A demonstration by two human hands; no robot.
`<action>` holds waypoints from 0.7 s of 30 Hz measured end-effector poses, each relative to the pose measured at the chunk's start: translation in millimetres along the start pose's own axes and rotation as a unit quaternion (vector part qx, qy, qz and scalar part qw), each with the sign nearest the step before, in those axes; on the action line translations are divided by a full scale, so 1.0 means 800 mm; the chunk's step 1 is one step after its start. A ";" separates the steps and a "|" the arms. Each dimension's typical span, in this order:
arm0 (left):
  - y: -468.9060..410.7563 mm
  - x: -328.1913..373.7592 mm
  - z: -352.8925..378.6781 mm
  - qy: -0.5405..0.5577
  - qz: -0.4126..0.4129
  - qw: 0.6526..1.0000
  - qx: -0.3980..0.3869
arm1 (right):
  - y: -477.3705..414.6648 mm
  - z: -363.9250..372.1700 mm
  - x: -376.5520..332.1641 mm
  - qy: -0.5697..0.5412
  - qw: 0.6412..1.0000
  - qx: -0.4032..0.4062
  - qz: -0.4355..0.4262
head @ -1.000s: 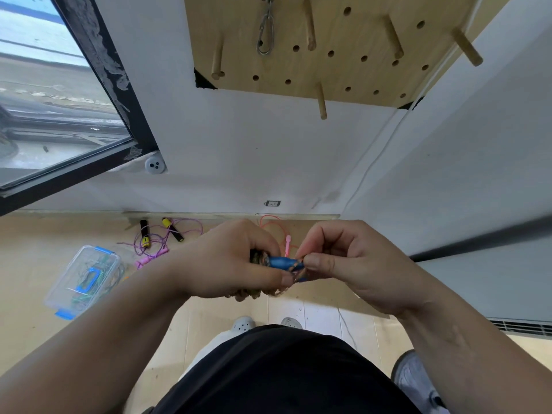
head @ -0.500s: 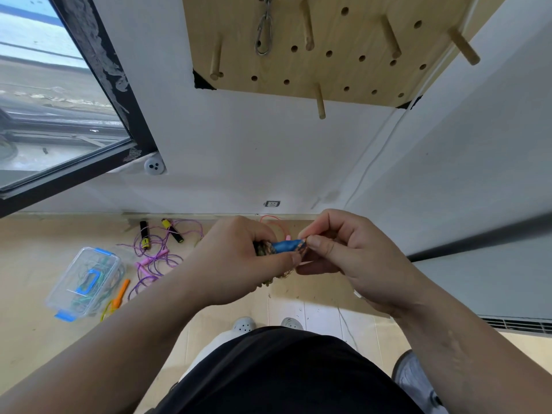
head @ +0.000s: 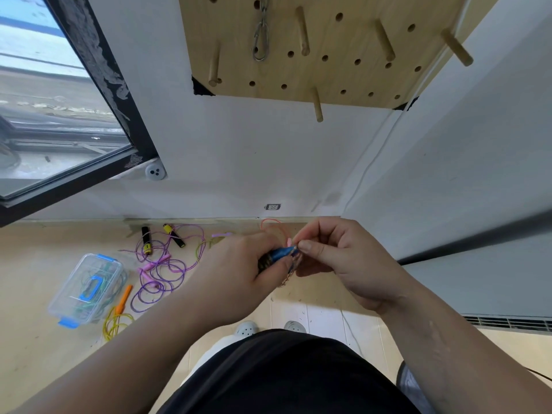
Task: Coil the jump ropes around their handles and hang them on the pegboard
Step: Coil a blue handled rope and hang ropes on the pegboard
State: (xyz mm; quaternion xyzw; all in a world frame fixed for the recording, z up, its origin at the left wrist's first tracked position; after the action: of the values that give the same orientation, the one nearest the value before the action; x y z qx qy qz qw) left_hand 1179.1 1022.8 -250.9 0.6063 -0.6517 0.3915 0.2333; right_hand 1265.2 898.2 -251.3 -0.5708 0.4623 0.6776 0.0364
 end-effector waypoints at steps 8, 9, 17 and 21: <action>0.002 0.002 -0.010 0.044 0.069 0.996 0.036 | 0.010 0.027 0.004 -0.107 0.987 -0.109 0.045; 0.002 0.007 -0.012 0.043 0.090 0.994 0.035 | 0.011 0.029 0.006 -0.116 0.983 -0.128 0.062; 0.000 0.018 -0.005 0.047 0.144 0.988 0.026 | 0.014 0.038 0.022 -0.198 0.945 -0.212 0.149; -0.001 0.020 -0.007 0.053 0.154 0.986 0.036 | 0.017 0.046 0.025 -0.226 0.933 -0.230 0.161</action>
State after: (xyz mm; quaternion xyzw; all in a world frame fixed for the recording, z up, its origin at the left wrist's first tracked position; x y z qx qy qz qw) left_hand 1176.3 1017.8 -234.7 0.4850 -0.7095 0.4778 0.1821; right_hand 1223.2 905.5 -262.6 -0.3136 0.3590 0.8732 -0.1017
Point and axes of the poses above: each hand's wrist, its own y-axis away from the middle knuckle, its own z-axis out of the palm, x = y × z, the point moved 8 cm from there along -y, towards the middle knuckle, and after that the axes turned 12 degrees about z, right-handed, at the moved point
